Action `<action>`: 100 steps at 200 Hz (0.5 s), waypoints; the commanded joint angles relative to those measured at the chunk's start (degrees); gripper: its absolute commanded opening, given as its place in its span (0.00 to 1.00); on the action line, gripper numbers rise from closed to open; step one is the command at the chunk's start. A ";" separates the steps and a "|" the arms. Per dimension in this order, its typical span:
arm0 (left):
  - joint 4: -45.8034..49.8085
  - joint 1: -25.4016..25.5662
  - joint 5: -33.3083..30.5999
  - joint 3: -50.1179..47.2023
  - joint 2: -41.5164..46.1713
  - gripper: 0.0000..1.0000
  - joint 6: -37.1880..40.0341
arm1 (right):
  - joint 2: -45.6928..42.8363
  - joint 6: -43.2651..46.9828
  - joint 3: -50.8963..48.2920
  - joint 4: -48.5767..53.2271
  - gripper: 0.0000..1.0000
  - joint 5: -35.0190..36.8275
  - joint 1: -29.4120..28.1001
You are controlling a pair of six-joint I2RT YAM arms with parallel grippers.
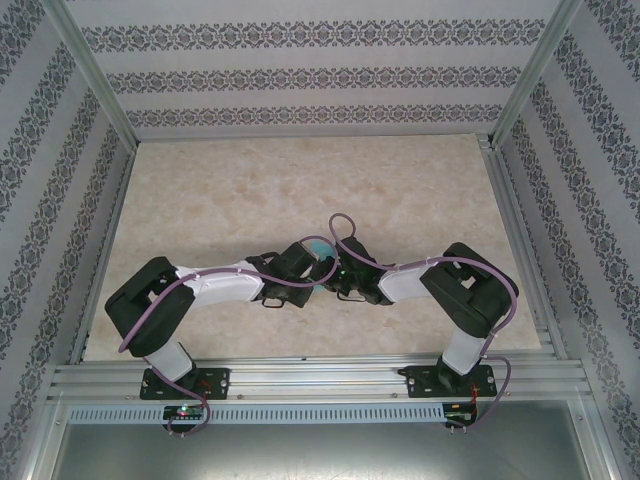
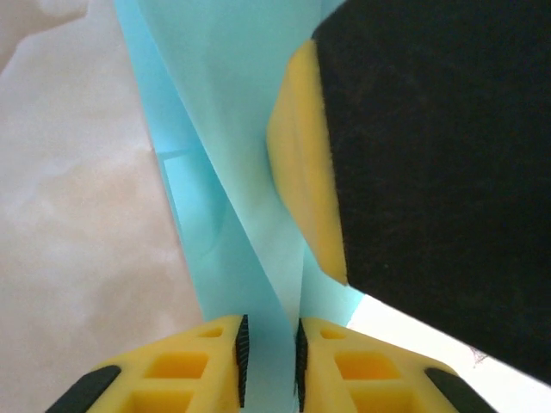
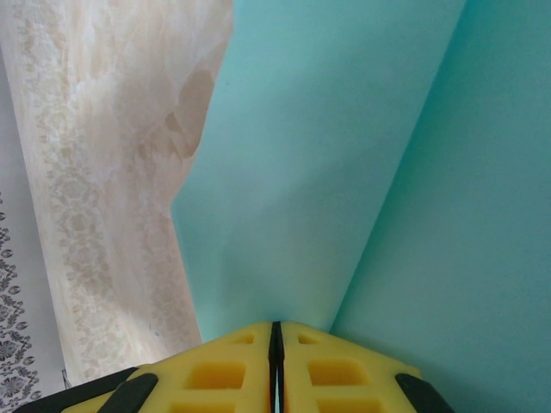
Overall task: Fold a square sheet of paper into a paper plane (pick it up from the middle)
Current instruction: Fourth fold the wing at the center of the table.
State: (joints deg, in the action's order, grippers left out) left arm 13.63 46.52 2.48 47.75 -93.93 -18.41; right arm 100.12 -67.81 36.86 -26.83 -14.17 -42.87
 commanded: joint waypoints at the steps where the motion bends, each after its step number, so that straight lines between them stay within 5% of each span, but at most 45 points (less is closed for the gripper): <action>1: -0.60 0.76 -1.74 -0.46 -0.80 0.23 1.28 | -0.44 -0.50 -0.30 0.75 0.11 0.47 0.24; 100: -0.36 0.70 0.45 0.12 0.19 0.06 0.62 | -0.18 -0.30 0.57 0.81 0.12 -0.07 0.24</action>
State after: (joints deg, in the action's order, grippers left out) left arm 13.65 46.52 2.17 47.75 -93.93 -17.98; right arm 100.12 -67.81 36.86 -26.81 -14.20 -42.87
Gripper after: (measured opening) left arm 0.083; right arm 0.114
